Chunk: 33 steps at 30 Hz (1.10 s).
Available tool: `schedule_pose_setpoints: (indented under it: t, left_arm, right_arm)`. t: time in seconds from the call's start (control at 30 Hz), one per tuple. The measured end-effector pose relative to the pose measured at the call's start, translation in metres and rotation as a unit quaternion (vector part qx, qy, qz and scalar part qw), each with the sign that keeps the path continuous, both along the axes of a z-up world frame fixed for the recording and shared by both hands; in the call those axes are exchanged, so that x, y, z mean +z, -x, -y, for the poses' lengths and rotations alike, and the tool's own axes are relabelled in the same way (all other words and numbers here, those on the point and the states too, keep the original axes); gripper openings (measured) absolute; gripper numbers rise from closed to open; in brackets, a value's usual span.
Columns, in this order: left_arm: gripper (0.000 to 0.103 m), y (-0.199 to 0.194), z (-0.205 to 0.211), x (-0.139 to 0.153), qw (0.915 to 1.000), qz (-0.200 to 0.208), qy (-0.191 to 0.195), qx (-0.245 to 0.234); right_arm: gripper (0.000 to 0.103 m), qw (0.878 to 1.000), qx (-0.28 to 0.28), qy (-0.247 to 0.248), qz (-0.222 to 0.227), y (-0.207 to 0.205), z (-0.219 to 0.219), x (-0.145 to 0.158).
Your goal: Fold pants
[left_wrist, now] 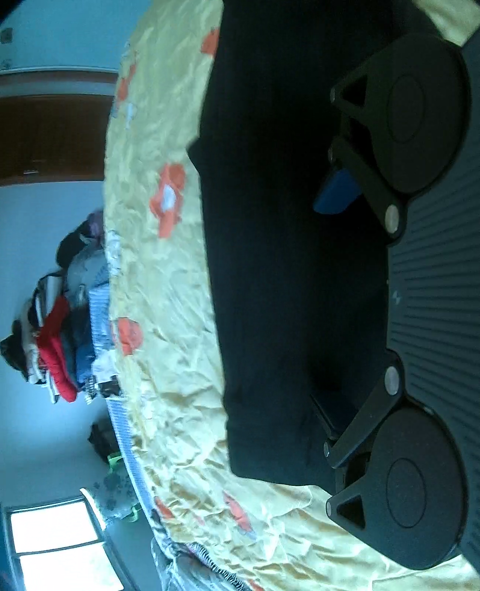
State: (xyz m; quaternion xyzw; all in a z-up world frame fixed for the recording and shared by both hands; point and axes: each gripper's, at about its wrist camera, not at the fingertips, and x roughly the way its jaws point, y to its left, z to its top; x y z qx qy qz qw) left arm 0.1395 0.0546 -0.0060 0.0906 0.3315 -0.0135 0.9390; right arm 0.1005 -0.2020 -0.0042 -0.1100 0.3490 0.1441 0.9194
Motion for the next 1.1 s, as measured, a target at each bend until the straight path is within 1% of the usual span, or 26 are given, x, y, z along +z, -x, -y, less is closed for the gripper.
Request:
schedule_pose_setpoints:
  t: [0.07,0.1,0.17,0.2,0.27,0.33,0.37,0.4,0.43,0.5,0.57,0.6,0.63,0.67,0.7,0.77,0.83,0.93,1.0,1.1]
  left_arm:
    - [0.103,-0.008,-0.004,-0.001,1.0,0.003,0.005,0.002]
    - [0.103,-0.014,-0.002,0.0,1.0,0.004,0.001,0.001]
    - [0.103,-0.022,0.0,0.0,1.0,-0.001,-0.005,-0.002]
    - [0.103,-0.027,-0.001,0.0,1.0,-0.005,-0.001,-0.001]
    - [0.102,-0.029,-0.006,0.005,0.9998,-0.011,0.017,0.002]
    - [0.103,-0.022,-0.011,0.006,0.9998,-0.004,0.017,0.002]
    - [0.103,-0.018,-0.013,0.004,0.9999,0.001,0.011,0.0]
    - [0.103,-0.015,-0.015,0.002,0.9999,0.003,0.005,-0.009]
    - [0.103,-0.011,-0.017,0.0,0.9998,0.006,-0.004,-0.021]
    - [0.103,-0.002,-0.016,0.001,0.9987,0.022,-0.032,-0.033]
    - [0.103,0.007,-0.012,0.005,0.996,0.044,-0.074,-0.026]
    - [0.103,0.011,-0.012,0.006,0.9939,0.056,-0.094,-0.017]
    - [0.103,0.013,-0.013,0.007,0.9918,0.066,-0.109,-0.008]
    - [0.103,0.014,-0.016,0.009,0.9908,0.071,-0.115,-0.001]
    - [0.103,0.015,-0.02,0.011,0.9909,0.073,-0.113,0.007]
    - [0.103,0.014,-0.034,0.014,0.9927,0.068,-0.096,0.025]
    - [0.103,0.014,-0.05,0.015,0.994,0.062,-0.076,0.049]
    - [0.103,0.016,-0.075,0.017,0.9937,0.054,-0.051,0.084]
    - [0.103,0.019,-0.089,0.017,0.9931,0.051,-0.039,0.098]
    - [0.103,0.026,-0.106,0.018,0.9934,0.047,-0.017,0.103]
  right_arm:
    - [0.103,0.999,-0.016,-0.038,-0.012,-0.009,0.005,-0.005]
    - [0.103,0.999,-0.028,-0.042,-0.013,-0.012,0.005,-0.004]
    - [0.103,0.998,-0.049,-0.026,-0.013,-0.013,-0.002,0.001]
    - [0.103,0.998,-0.056,-0.018,-0.007,-0.011,-0.009,0.006]
    - [0.103,0.999,-0.037,-0.026,0.004,-0.006,-0.018,0.015]
    - [0.103,1.0,0.003,-0.026,-0.003,-0.006,-0.032,0.018]
    - [0.103,1.0,0.013,-0.009,-0.011,-0.008,-0.039,0.015]
    - [0.103,0.999,0.019,0.025,-0.023,-0.012,-0.048,0.007]
    - [0.103,0.999,0.023,0.027,-0.011,-0.012,-0.05,0.003]
    - [0.103,0.999,0.007,0.038,-0.012,-0.016,-0.055,0.006]
    - [0.103,0.997,-0.011,0.072,0.018,-0.01,-0.068,0.013]
    - [0.103,0.994,-0.011,0.101,0.048,-0.003,-0.08,0.017]
    - [0.103,0.99,-0.005,0.123,0.072,0.002,-0.089,0.02]
    - [0.103,0.986,0.005,0.142,0.093,0.005,-0.099,0.022]
    - [0.103,0.982,0.018,0.152,0.107,0.009,-0.108,0.024]
    - [0.103,0.981,0.041,0.147,0.119,0.013,-0.12,0.029]
    - [0.103,0.984,0.07,0.113,0.117,0.012,-0.127,0.034]
    - [0.103,0.986,0.094,0.068,0.123,0.014,-0.138,0.038]
    - [0.103,0.986,0.095,0.058,0.127,0.013,-0.15,0.039]
    - [0.103,0.986,0.089,0.068,0.124,0.011,-0.171,0.036]
